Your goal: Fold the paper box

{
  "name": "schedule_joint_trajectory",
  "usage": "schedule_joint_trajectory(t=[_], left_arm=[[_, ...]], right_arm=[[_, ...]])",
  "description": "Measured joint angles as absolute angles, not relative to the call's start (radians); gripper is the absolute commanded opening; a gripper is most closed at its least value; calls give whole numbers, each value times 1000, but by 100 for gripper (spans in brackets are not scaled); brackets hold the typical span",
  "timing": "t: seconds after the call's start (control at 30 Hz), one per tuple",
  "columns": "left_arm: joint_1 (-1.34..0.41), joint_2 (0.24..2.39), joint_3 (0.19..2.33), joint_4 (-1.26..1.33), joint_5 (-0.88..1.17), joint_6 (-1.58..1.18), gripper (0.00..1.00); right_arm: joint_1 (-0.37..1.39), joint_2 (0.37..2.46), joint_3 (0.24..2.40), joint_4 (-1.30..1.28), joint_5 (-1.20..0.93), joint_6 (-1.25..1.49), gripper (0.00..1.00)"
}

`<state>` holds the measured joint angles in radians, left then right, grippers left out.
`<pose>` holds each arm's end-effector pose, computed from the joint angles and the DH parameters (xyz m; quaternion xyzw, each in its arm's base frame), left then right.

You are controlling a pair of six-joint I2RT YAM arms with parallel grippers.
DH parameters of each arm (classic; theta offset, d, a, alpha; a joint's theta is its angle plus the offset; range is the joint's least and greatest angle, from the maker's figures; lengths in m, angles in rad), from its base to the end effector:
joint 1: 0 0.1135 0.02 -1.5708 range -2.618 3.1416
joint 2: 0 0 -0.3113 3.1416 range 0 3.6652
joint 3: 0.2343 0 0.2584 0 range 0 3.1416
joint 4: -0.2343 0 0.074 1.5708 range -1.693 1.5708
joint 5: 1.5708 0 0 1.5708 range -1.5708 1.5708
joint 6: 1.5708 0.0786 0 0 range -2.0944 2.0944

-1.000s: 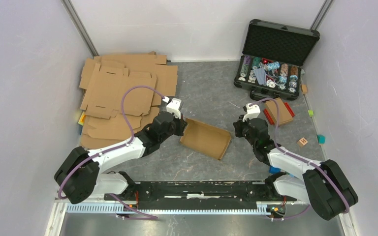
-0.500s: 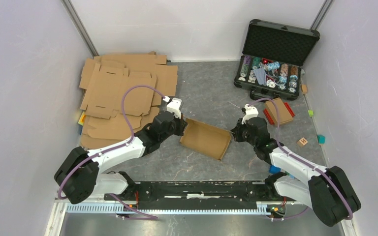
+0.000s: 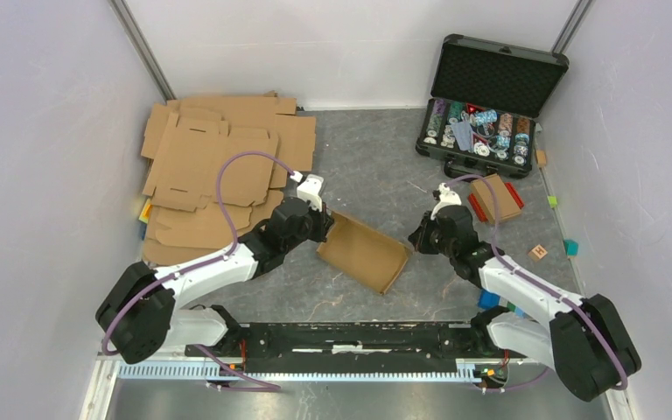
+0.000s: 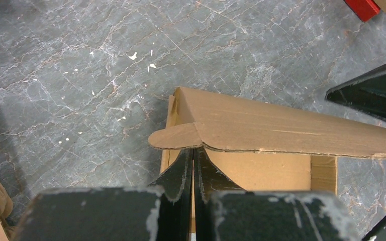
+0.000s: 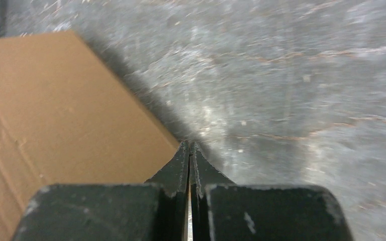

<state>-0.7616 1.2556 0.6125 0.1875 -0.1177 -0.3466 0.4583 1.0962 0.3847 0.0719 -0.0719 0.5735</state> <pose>0.2214 -0.1984 0.2398 0.1441 0.8353 -0.2355 0.4755 0.2034 0.1066 0.1808 0.0353 0.8924 0.2493 0.3744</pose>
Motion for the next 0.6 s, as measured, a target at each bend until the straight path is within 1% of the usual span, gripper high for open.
schedule_joint_trajectory(t=[0.13,0.27,0.43,0.6], left_arm=[[-762,1246,612,185,-118,-347,3],[-762,1242,612,180,-118,-347,3],[-762,1240,612,179,-118,-346,3],[-762,1240,612,178,-120,-346,3]], right_arm=[[456,1040,414,-27,52,571,0],[456,1001,413,-89,75,561,0],[456,963,370,-102,-4,545,0],[456,946,311,-21,-149,571,0]])
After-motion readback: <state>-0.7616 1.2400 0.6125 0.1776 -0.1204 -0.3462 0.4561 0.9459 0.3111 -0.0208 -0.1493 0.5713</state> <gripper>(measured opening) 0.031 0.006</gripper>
